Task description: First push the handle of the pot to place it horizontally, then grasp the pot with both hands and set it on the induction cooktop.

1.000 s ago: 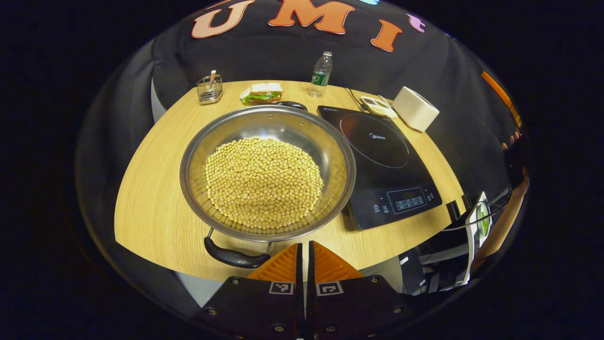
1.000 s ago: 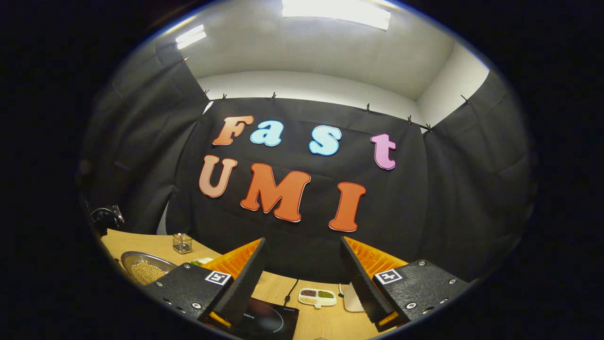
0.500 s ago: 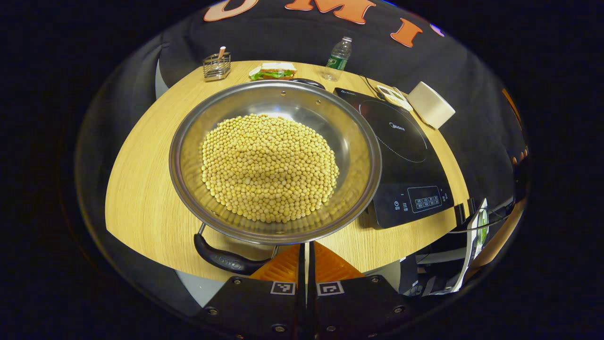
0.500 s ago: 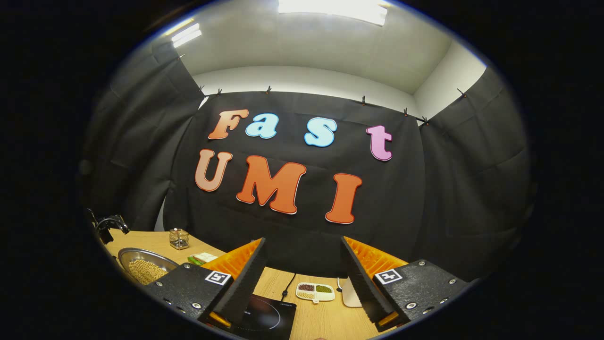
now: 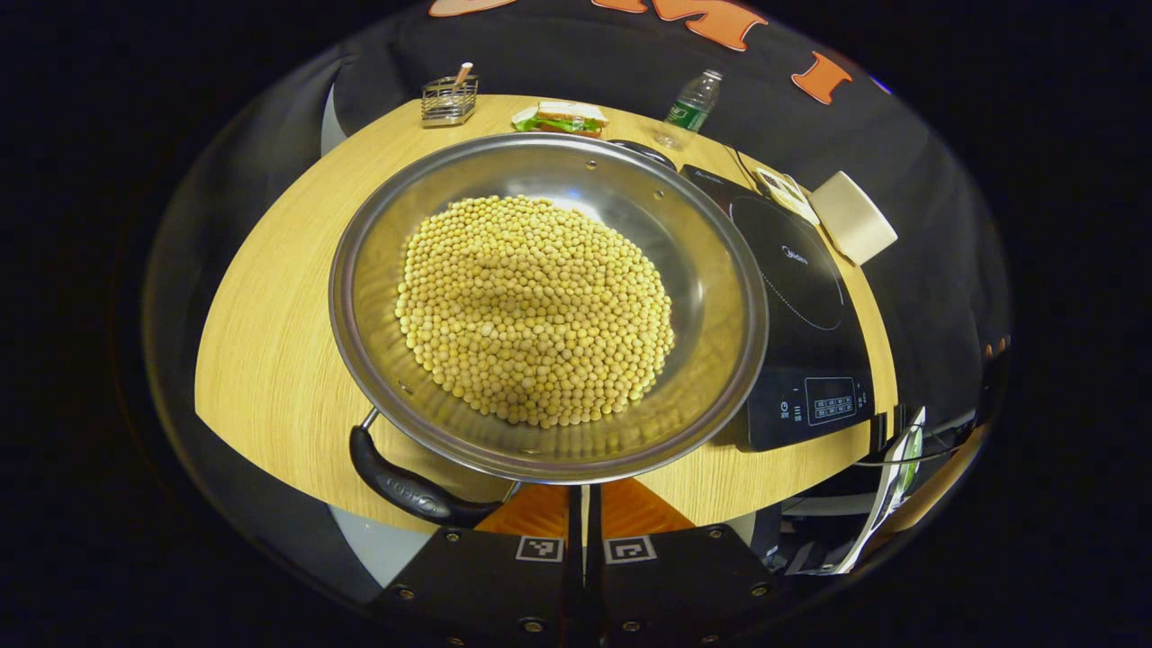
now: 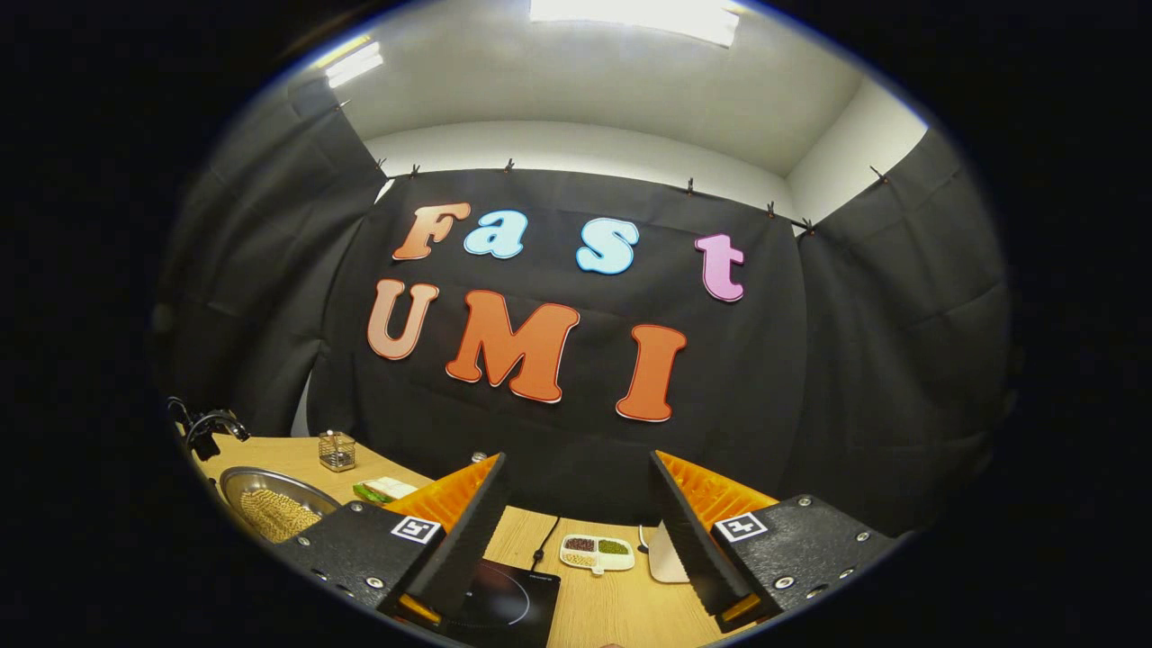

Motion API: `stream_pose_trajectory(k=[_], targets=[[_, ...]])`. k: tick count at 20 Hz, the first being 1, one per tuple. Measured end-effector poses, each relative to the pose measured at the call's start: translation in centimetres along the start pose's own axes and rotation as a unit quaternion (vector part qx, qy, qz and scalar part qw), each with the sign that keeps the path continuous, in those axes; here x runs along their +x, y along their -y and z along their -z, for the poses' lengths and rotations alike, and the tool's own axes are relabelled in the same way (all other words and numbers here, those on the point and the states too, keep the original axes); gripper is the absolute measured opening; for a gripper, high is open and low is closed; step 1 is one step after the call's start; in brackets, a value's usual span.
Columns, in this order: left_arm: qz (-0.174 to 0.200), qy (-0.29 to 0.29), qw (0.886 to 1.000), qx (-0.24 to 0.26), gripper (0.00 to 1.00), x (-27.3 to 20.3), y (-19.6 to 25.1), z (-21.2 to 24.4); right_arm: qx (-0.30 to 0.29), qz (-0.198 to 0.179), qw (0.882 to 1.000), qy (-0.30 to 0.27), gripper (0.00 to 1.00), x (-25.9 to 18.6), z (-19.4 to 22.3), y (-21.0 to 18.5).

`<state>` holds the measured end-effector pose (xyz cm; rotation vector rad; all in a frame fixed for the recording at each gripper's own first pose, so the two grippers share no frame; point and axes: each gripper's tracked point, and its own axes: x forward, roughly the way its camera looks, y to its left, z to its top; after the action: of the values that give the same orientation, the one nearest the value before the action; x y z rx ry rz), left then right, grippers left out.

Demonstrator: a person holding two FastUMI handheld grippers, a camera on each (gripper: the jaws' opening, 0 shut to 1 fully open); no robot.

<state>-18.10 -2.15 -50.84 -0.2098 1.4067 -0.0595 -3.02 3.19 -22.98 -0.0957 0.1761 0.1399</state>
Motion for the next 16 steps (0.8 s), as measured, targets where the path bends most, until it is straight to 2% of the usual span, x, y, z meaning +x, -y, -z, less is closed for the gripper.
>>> stream_pose_trajectory(k=[8,16], targets=[[-0.039,-0.014,0.999,-0.029,0.02,0.4,-1.8,-0.4,0.011,-0.007,1.0,-0.02,0.95,0.8,1.2,-1.1],[-0.086,-0.023,0.995,-0.036,0.02,0.8,-4.1,-0.8,0.017,-0.019,0.999,-0.045,0.95,1.1,3.0,-2.9]])
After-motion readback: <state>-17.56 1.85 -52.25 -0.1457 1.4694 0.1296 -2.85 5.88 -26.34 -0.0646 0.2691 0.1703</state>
